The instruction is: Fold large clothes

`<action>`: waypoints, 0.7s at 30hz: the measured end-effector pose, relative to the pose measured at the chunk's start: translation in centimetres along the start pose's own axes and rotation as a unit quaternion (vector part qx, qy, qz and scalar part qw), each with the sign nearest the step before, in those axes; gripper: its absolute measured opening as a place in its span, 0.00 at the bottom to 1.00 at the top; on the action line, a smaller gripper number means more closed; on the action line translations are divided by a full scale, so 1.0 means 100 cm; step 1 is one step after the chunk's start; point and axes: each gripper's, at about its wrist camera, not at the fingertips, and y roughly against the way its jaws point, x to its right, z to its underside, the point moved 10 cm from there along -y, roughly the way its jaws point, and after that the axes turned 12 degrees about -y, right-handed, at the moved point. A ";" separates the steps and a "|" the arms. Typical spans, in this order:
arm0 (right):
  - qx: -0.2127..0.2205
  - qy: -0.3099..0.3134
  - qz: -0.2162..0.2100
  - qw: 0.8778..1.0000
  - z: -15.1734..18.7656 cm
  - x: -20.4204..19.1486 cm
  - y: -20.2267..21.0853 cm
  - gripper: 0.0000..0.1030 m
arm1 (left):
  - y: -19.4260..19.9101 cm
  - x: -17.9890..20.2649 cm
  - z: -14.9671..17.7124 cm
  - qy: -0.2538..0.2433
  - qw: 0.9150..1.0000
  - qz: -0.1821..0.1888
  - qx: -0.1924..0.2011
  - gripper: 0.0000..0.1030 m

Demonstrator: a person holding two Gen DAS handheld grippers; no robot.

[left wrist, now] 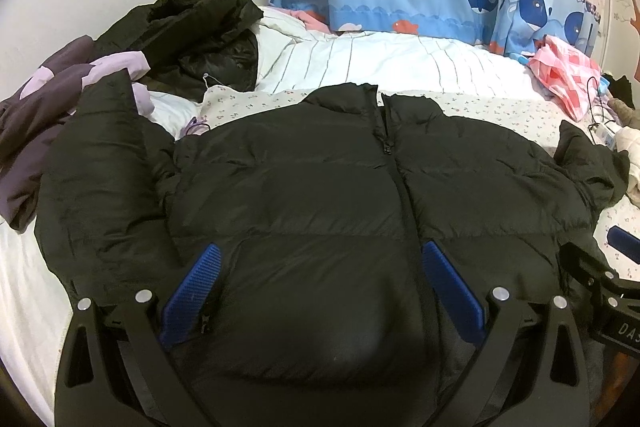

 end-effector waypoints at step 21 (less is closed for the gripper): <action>0.012 -0.141 0.004 0.990 -0.072 0.122 0.022 0.94 | -0.012 0.000 0.001 0.017 1.000 0.015 -0.010 0.94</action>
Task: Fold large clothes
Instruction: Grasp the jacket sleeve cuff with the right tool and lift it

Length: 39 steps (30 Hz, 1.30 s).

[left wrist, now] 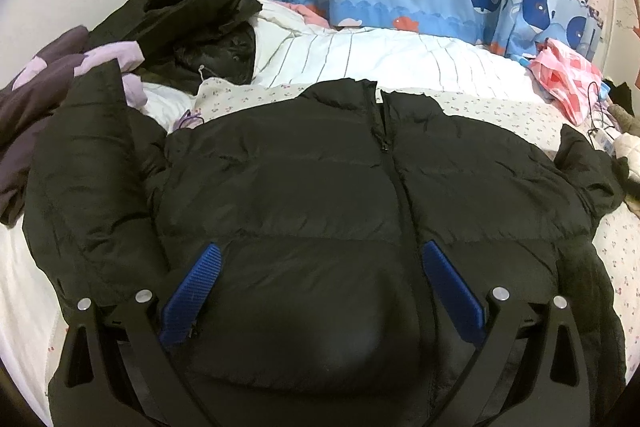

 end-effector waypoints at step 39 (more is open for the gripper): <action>0.034 -0.222 -0.067 0.972 -0.123 0.271 -0.067 0.52 | -0.022 0.006 0.006 -0.004 1.000 0.006 -0.023 0.94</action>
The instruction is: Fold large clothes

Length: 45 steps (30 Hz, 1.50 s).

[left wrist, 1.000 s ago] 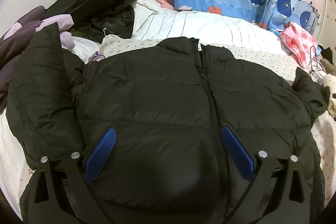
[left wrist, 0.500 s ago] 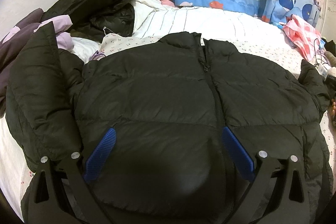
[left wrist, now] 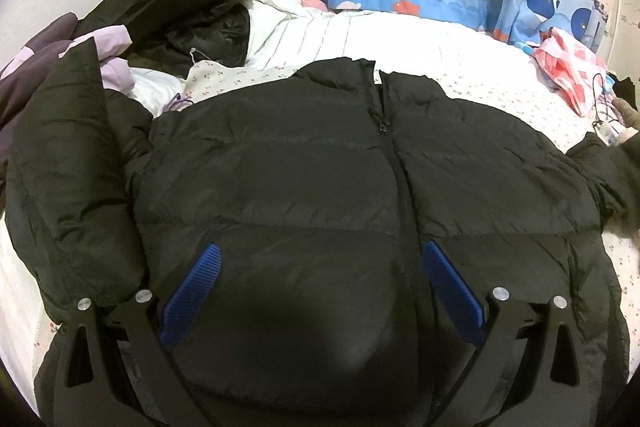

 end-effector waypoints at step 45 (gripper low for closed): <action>0.058 0.278 -0.156 0.946 0.199 -0.442 0.060 0.05 | 0.159 -0.193 0.048 0.145 0.985 -0.020 0.088 0.94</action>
